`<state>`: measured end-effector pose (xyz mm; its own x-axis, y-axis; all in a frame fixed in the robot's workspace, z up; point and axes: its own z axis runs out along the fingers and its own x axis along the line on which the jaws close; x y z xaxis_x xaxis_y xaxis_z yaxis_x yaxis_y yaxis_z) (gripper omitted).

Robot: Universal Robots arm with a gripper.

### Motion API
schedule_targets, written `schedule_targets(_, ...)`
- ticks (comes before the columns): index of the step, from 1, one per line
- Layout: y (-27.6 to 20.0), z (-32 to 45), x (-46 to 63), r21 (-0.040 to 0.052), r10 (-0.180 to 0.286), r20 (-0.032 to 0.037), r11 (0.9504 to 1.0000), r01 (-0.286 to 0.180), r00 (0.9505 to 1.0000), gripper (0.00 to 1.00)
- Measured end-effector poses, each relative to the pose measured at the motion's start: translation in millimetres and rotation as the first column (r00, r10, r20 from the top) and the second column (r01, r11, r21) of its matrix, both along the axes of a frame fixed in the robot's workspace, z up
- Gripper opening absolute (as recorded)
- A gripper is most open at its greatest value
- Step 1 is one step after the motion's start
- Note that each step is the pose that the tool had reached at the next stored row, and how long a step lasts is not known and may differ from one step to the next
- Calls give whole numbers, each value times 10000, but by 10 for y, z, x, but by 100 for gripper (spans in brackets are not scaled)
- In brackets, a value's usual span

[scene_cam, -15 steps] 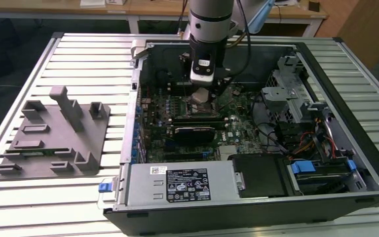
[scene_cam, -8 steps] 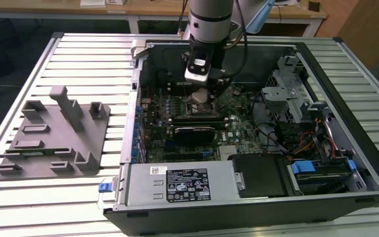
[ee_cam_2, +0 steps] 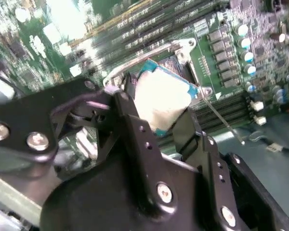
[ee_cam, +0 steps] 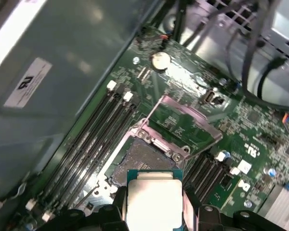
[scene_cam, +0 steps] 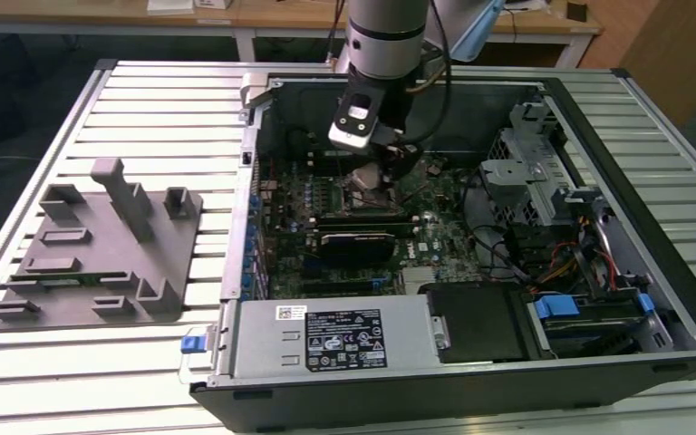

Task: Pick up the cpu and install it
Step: 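Place the cpu into insertion slot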

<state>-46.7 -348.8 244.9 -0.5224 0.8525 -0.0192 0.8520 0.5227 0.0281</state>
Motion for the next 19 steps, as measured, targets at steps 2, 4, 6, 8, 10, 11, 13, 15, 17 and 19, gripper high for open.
schedule_targets(2, 0, -1, 0, 0, -304, -1, 9995, 304, 9995, 54)
schedule_targets(4, 0, -2, 0, 0, -597, 0, 9982, 597, 9982, 54)
schedule_targets(6, 0, -3, 0, 1, -908, 0, 9959, 908, 9959, 54)
schedule_targets(8, 0, -4, 0, 1, -1250, 0, 9922, 1250, 9922, 54)
schedule_targets(10, 0, -4, 0, 0, -1596, 0, 9872, 1596, 9872, 54)
schedule_targets(11, 0, -5, 0, 0, -1774, 0, 9841, 1774, 9841, 54)
schedule_targets(13, 0, -6, 0, 0, -2132, 0, 9770, 2132, 9770, 54)
schedule_targets(15, 0, -7, 0, 1, -2482, 0, 9687, 2482, 9687, 54)
schedule_targets(17, 0, -8, 0, 0, -2844, 0, 9587, 2844, 9587, 54)
schedule_targets(19, 0, -9, 0, 0, -3187, 0, 9479, 3187, 9479, 54)
